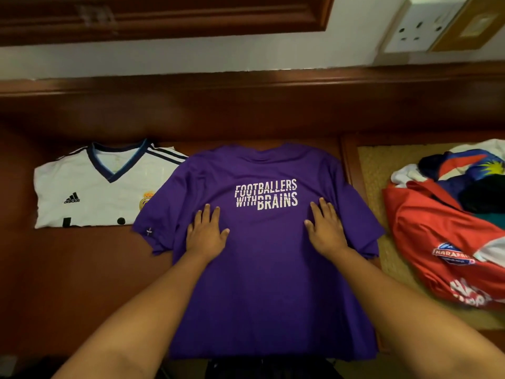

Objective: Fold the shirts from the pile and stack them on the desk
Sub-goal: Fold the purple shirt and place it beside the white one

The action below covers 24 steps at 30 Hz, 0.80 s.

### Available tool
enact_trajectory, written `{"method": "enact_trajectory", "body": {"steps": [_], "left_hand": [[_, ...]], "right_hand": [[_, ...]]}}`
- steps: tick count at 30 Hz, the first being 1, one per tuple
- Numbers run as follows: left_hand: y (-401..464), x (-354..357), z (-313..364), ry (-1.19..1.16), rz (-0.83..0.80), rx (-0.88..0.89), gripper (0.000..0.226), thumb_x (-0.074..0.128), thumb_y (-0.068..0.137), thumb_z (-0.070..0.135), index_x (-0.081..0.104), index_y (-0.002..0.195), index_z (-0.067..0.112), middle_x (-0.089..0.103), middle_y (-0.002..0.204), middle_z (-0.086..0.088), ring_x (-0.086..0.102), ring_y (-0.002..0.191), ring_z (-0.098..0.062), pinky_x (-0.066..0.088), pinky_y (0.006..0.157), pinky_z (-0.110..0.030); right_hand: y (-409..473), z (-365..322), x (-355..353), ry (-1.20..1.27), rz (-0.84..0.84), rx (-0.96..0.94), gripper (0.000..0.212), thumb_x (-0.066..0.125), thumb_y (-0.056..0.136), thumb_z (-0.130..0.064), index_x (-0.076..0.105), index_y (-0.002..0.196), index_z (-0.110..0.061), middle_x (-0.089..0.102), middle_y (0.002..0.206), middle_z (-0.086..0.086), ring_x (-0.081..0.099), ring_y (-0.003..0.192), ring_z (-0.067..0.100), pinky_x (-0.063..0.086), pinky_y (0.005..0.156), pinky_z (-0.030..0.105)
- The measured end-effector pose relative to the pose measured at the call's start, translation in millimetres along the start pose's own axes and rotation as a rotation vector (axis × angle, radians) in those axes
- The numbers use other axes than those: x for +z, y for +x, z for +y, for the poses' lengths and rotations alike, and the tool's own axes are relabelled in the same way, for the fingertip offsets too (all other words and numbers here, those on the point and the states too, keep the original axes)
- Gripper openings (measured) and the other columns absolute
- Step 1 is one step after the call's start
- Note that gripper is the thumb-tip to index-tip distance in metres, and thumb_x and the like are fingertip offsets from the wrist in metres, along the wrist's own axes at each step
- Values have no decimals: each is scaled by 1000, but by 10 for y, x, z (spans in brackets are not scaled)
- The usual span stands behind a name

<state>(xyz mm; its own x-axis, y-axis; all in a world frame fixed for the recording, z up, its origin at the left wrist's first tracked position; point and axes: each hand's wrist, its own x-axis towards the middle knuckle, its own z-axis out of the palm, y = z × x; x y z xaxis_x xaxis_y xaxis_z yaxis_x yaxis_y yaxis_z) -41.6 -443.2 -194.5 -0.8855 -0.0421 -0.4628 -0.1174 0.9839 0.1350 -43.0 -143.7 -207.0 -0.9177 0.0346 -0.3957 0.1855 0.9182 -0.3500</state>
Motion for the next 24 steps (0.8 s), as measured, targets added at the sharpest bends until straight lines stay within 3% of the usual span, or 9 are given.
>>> {"method": "enact_trajectory", "body": {"steps": [4,7,9,12,14,17,21,24], "left_hand": [[-48,-34,167,-12,15,18,66,43,98,43,16,152,18,8,160,-9,10,146,-29,20,115,-47],[-25,-57,391,-11,34,88,63,44,98,41,20,151,17,11,159,-10,12,145,-28,21,115,-46],[53,-73,589,0,49,155,63,44,98,40,21,150,16,13,159,-11,14,145,-28,21,115,-45],[232,-106,954,12,43,252,63,44,98,39,19,151,16,12,159,-11,12,146,-28,18,116,-45],[386,-139,1207,35,34,311,64,44,98,37,18,152,17,10,160,-9,11,146,-28,16,117,-46],[651,-195,1533,72,33,386,63,45,97,36,18,152,20,8,160,-9,10,146,-31,18,115,-49],[977,-225,1853,107,-60,401,66,42,98,42,9,153,29,-3,162,-5,1,147,-32,14,116,-54],[1163,-260,1979,132,-155,362,69,39,98,47,-1,153,33,-13,161,-4,-7,147,-34,9,116,-57]], "right_hand": [[-123,61,-156,232,282,-57,39,50,95,-16,52,131,-1,47,138,20,43,128,37,35,108,43],[-259,246,-306,150,506,106,36,60,87,-13,57,121,-2,52,126,21,48,114,42,42,92,50],[-295,362,-390,64,480,288,47,66,85,-21,52,126,-2,48,129,24,46,114,44,41,90,51],[-258,493,-507,-47,285,463,51,65,88,-30,49,128,-2,48,129,23,43,118,41,41,91,49],[-147,589,-592,-66,252,425,34,60,89,-20,57,117,-1,54,119,24,48,114,42,43,89,47],[36,670,-798,111,355,255,14,55,84,-4,62,93,5,59,98,31,56,96,46,45,80,47],[261,652,-1281,341,406,226,14,48,92,-3,57,102,3,62,99,27,58,93,36,38,75,36],[465,729,-1735,326,424,248,15,45,94,-5,56,104,-4,63,99,21,58,93,32,38,74,32]]}}
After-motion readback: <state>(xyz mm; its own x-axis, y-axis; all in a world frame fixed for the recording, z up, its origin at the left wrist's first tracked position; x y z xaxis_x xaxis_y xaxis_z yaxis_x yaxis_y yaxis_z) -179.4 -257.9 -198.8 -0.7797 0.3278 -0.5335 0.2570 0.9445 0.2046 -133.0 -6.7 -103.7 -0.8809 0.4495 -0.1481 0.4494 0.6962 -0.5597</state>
